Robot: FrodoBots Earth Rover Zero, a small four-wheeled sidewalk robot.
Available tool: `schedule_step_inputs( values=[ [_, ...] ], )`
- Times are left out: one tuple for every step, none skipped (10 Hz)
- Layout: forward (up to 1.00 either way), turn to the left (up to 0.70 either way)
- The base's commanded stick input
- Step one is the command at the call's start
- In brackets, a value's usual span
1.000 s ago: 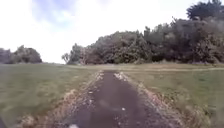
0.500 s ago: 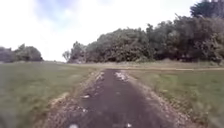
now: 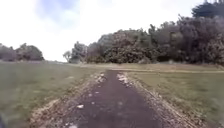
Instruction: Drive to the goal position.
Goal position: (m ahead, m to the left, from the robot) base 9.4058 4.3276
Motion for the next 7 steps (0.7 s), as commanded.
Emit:
schedule_step_inputs(
  values=[
    [0.85,0.0],
    [0.85,0.0],
    [0.85,0.0],
    [0.85,0.0],
    [0.85,0.0],
    [0.85,0.0],
    [0.85,0.0]
  ],
)
